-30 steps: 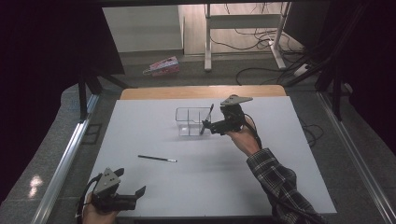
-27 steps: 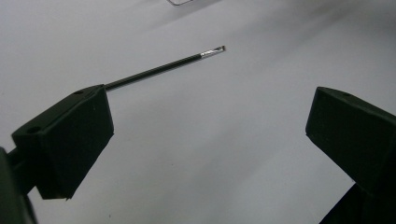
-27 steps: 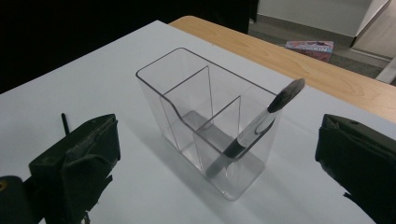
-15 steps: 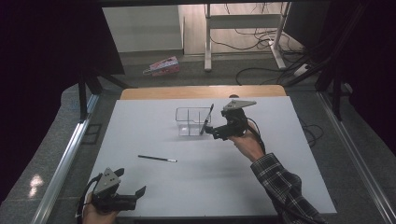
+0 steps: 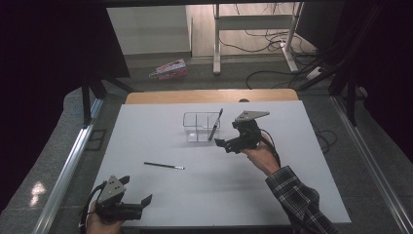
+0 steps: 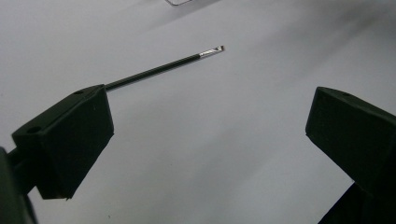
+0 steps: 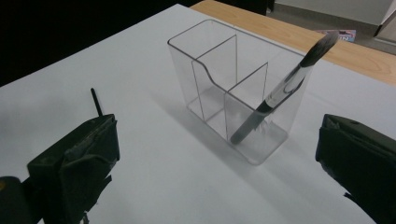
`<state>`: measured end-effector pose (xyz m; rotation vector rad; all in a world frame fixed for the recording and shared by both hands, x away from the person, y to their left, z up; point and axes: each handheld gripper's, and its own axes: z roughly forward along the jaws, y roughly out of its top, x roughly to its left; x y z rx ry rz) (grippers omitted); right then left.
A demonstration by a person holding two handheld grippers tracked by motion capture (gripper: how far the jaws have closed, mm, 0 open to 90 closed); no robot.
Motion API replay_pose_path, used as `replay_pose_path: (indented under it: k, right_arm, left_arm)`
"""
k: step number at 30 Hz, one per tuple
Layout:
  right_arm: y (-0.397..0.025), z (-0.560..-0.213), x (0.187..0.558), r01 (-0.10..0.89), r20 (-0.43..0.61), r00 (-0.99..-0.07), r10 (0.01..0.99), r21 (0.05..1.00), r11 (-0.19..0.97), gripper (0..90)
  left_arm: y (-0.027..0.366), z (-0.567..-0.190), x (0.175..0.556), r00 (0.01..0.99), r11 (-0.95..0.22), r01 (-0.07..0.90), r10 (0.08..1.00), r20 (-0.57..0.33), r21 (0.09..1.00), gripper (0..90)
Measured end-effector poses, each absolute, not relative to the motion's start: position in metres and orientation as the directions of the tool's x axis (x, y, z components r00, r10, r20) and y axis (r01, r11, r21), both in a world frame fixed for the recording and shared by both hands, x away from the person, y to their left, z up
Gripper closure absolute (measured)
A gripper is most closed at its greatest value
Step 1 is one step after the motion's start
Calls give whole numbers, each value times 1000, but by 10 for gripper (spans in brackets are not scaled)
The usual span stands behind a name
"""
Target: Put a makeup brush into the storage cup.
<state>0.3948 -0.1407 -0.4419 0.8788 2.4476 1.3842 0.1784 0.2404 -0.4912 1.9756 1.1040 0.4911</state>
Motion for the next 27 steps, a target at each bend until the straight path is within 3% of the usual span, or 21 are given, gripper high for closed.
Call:
replay_pose_path:
  k: [27]
  right_arm:
    - [-168, -439, 368, 393, 102, -812, 575, 824, 408, 0]
  left_arm:
    - [240, -491, 178, 543, -298, 525, 838, -44, 798, 16]
